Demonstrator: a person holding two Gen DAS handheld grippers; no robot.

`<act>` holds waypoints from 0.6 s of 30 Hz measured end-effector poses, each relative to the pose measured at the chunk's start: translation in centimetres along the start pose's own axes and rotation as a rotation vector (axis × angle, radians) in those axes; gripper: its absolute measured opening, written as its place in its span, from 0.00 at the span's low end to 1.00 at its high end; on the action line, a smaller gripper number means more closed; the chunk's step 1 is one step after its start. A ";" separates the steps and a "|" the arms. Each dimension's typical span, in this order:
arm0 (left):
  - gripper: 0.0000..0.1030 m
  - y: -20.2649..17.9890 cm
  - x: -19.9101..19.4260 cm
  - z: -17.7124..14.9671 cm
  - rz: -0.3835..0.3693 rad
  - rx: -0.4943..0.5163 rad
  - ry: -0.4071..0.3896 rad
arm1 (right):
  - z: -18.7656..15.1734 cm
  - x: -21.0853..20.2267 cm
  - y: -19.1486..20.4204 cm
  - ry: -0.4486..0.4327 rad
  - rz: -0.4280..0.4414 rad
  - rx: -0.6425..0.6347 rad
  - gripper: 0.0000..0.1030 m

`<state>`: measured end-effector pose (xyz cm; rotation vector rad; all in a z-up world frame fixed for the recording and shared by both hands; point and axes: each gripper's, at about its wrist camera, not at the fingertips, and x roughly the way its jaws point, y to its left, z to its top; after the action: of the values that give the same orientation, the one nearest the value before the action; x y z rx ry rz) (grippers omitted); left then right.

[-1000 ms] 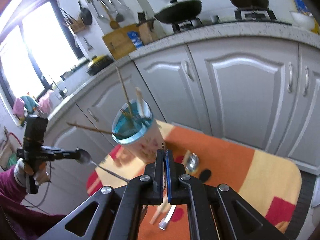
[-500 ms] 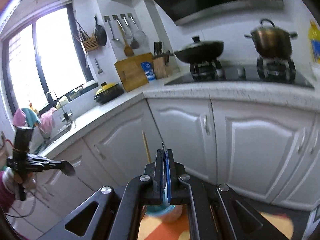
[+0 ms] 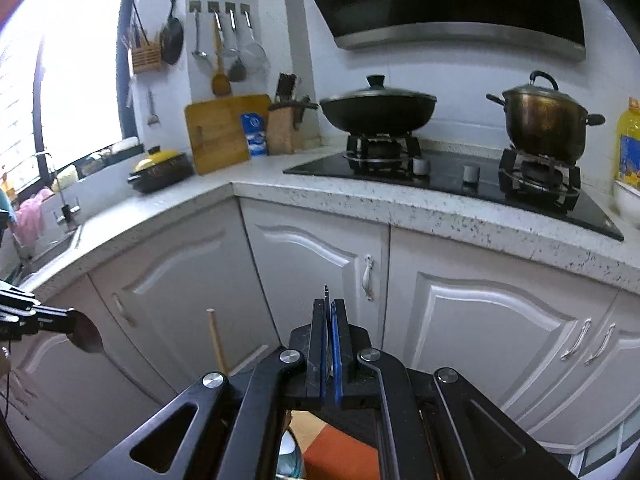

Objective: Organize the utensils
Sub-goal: 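Lower the spoon into the cup and open the left tool while the right tool releases the fork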

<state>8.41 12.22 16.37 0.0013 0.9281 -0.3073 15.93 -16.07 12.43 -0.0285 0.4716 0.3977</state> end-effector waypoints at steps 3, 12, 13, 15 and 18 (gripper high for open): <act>0.01 -1.1 1.8 0.0 0.018 0.035 0.026 | -0.8 0.7 0.3 0.007 -0.036 -0.030 0.02; 0.01 -3.5 5.4 -1.1 0.057 0.104 0.076 | -2.9 2.1 1.8 0.067 -0.014 -0.089 0.02; 0.01 -3.8 5.8 -1.3 0.057 0.109 0.081 | -3.2 2.2 2.0 0.078 -0.005 -0.093 0.02; 0.01 -4.4 6.5 -1.6 0.056 0.115 0.091 | -3.7 2.3 2.3 0.097 0.008 -0.103 0.02; 0.01 -5.0 7.9 -2.3 0.050 0.117 0.116 | -4.5 2.7 2.5 0.143 0.032 -0.096 0.02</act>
<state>9.71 5.65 9.39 0.1514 1.0226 -0.3170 15.23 -13.29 7.32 -0.1430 0.5945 0.4516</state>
